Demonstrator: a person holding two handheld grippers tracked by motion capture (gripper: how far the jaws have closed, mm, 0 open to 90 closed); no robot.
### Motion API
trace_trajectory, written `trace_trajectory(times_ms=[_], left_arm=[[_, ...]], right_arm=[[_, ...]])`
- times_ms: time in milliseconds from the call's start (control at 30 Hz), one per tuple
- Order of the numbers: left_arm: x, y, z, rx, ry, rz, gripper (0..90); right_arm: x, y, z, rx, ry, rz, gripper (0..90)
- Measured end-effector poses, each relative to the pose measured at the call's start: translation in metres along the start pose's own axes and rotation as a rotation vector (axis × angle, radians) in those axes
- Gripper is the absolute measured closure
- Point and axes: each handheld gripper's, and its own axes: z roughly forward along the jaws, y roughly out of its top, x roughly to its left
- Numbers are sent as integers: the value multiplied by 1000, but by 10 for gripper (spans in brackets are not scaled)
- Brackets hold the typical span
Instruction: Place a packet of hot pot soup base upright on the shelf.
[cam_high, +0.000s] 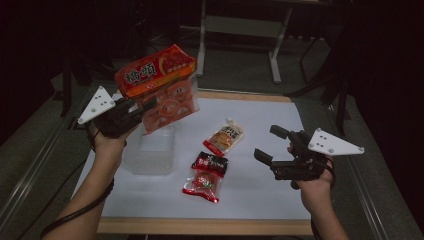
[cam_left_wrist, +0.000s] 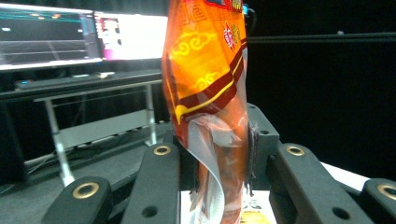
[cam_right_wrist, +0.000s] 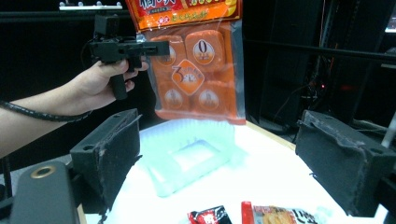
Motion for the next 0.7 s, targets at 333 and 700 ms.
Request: trace_trajectory(times_ms=[333, 700], left_arm=[[24, -28, -2, -32, 118, -41, 715], [40, -66, -1, 9, 171, -105, 716]], right_arm=[[-4, -10, 3, 27, 3, 15, 139], [-6, -19, 7, 53, 12, 32, 141]])
